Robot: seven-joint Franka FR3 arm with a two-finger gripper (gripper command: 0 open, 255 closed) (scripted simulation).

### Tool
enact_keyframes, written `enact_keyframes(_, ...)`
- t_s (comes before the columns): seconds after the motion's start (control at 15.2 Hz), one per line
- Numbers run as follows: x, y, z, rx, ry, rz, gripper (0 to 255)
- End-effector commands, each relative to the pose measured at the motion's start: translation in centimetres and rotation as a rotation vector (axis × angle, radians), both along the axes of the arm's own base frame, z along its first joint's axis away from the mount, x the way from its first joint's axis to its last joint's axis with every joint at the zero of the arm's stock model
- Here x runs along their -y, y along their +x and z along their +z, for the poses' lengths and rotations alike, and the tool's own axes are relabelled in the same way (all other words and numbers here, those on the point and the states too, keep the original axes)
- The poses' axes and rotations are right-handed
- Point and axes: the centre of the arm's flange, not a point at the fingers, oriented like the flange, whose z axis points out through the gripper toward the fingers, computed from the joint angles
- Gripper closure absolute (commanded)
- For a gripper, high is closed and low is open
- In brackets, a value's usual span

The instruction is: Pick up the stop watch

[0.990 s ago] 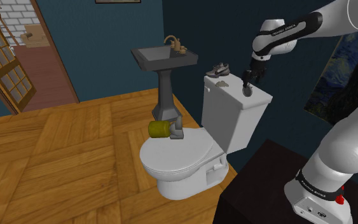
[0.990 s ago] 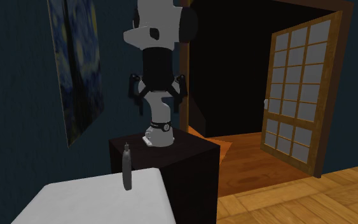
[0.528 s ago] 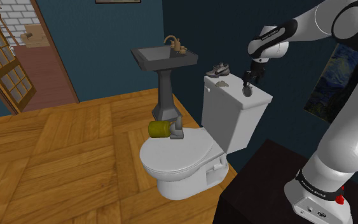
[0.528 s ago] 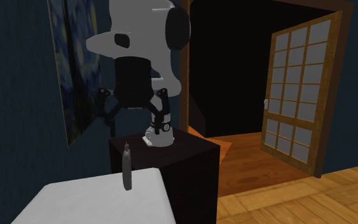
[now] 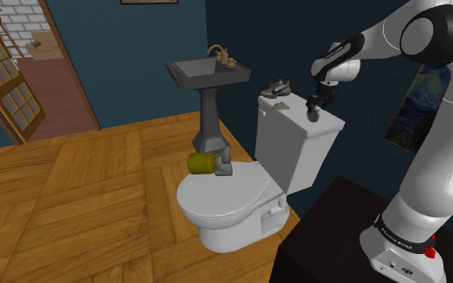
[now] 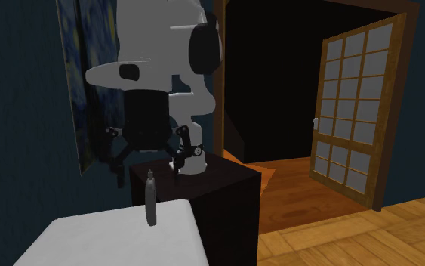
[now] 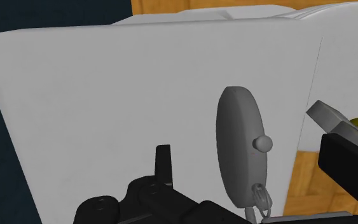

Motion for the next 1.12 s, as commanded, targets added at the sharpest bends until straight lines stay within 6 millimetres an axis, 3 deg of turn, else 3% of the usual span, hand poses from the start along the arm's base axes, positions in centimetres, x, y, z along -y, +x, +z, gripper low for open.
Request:
enact_keyframes(0.0,0.0,0.0,-1.4,0.0,0.0,0.0,0)
enact_keyframes(0.13,0.0,0.0,-1.4,0.0,0.0,0.0,0)
enact_keyframes(0.2,0.0,0.0,-1.4,0.0,0.0,0.0,255)
enact_keyframes(0.79,0.0,0.0,-1.4,0.0,0.0,0.0,255)
enact_keyframes(1.06,0.0,0.0,0.8,0.0,0.0,0.0,255)
